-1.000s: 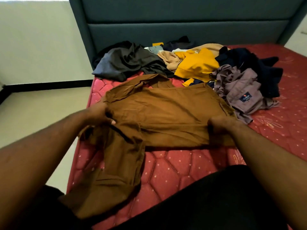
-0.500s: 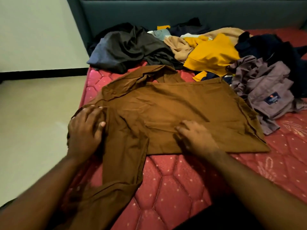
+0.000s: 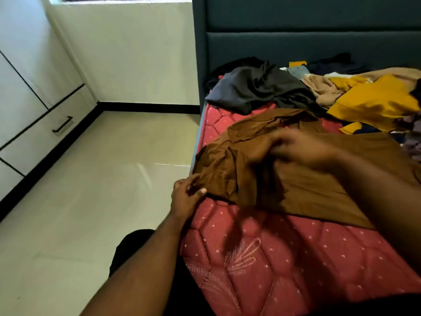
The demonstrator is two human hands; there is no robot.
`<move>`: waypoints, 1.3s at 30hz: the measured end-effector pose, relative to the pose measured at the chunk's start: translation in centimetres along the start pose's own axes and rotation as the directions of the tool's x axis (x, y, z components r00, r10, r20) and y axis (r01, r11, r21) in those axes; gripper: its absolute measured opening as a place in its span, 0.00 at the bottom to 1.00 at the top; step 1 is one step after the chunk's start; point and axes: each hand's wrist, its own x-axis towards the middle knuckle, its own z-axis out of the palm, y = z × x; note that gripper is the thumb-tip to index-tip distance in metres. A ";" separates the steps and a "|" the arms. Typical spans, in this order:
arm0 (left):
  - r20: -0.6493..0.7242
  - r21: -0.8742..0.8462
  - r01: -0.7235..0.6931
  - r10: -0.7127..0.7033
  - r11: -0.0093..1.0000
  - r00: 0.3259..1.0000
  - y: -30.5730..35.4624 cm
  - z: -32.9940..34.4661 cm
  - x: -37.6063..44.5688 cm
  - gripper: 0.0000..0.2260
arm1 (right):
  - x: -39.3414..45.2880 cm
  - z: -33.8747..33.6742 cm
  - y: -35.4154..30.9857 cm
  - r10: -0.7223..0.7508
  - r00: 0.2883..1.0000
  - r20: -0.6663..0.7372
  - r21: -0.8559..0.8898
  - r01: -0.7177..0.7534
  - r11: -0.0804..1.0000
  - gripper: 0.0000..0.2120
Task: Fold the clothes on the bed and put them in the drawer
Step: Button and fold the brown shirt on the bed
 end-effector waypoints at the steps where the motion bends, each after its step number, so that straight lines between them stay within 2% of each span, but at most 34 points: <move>1: 0.005 -0.015 0.017 -0.017 1.000 1.000 -0.2 0.2 0.4 0.30 | 0.4 -2.8 -1.4 0.018 0.962 -0.273 0.176 0.031 0.984 0.12; 2: 0.012 -0.035 0.033 -0.032 0.999 0.999 -0.2 0.0 0.6 0.29 | 0.7 -4.7 -2.3 0.067 0.882 -0.467 0.277 0.074 0.958 0.16; 3: 0.017 -0.064 0.041 -0.040 0.997 0.999 0.0 0.0 0.7 0.28 | 0.9 -5.6 -2.8 0.093 0.823 -0.560 0.281 0.083 0.956 0.22; 4: 0.012 -0.077 0.038 -0.037 0.996 0.999 0.4 0.0 0.7 0.26 | 1.0 -5.6 -2.6 0.052 0.806 -0.589 0.194 0.079 0.978 0.23; 5: 0.007 -0.084 0.041 -0.040 0.996 0.999 0.6 0.1 0.9 0.24 | 1.0 -4.8 -2.0 0.001 0.822 -0.570 0.082 0.055 0.995 0.19; 7: -0.042 -0.122 0.066 -0.071 0.990 0.997 1.2 0.2 1.0 0.17 | 0.5 -1.3 0.3 -0.080 0.900 -0.429 -0.124 0.029 0.992 0.13; 9: -0.138 -0.148 0.042 -0.062 0.988 0.988 2.1 0.1 1.1 0.11 | -0.2 3.1 3.7 -0.048 0.973 -0.225 -0.246 -0.010 0.969 0.13; 10: -0.181 -0.181 0.013 -0.046 0.983 0.982 2.7 0.0 1.0 0.09 | -0.5 5.1 5.6 0.029 0.993 -0.110 -0.342 -0.065 0.938 0.18; 12: -0.222 -0.281 -0.045 -0.019 0.959 0.975 3.6 -0.4 0.8 0.07 | -1.0 8.5 9.3 0.223 0.974 0.042 -0.575 -0.159 0.802 0.33; 14: -0.181 -0.353 -0.052 -0.014 0.934 0.983 4.0 -1.1 0.8 0.08 | -2.0 10.7 11.9 0.328 0.943 0.049 -0.705 -0.200 0.680 0.40; 16: -0.103 -0.416 -0.003 -0.043 0.910 0.994 4.1 -1.6 0.8 0.09 | -2.8 11.9 13.4 0.268 0.963 0.014 -0.721 -0.176 0.671 0.47; 18: -0.038 -0.409 0.056 -0.079 0.911 0.996 4.0 -2.0 0.8 0.11 | -3.0 12.4 14.2 0.224 0.975 -0.005 -0.742 -0.154 0.652 0.48; 23: 0.139 -0.119 0.063 -0.046 0.991 0.989 2.4 -2.9 1.7 0.13 | -2.9 12.5 14.3 0.232 0.973 -0.011 -0.727 -0.167 0.666 0.46; 26: 0.171 -0.065 0.065 -0.053 0.996 0.984 1.8 -3.1 2.1 0.07 | -2.9 12.5 14.3 0.232 0.973 -0.006 -0.730 -0.163 0.664 0.46; 27: 0.173 -0.037 0.058 -0.051 0.998 0.984 1.9 -2.9 2.2 0.08 | -2.9 12.5 14.3 0.238 0.971 -0.003 -0.729 -0.165 0.664 0.46; 30: 0.035 0.200 0.015 -0.022 0.980 0.999 2.1 -1.5 2.2 0.09 | -2.7 12.1 14.3 0.249 0.968 0.017 -0.710 -0.164 0.685 0.43; 33: -0.185 0.350 0.157 -0.096 0.923 0.978 2.9 0.8 1.1 0.07 | -2.8 11.9 14.3 0.240 0.971 -0.015 -0.597 -0.201 0.777 0.45; 35: -0.265 0.557 0.167 -0.016 0.813 0.964 3.7 2.8 0.1 0.09 | -3.1 11.6 14.0 0.258 0.965 -0.045 -0.567 -0.237 0.789 0.44; 37: -0.262 0.688 0.079 0.146 0.722 0.954 4.6 4.5 -0.8 0.18 | -3.6 10.9 14.1 0.285 0.957 -0.059 -0.567 -0.267 0.779 0.43; 39: -0.104 0.741 -0.142 0.321 0.656 0.941 5.7 7.0 -1.8 0.29 | -4.9 9.1 15.3 0.310 0.950 -0.047 -0.588 -0.277 0.760 0.47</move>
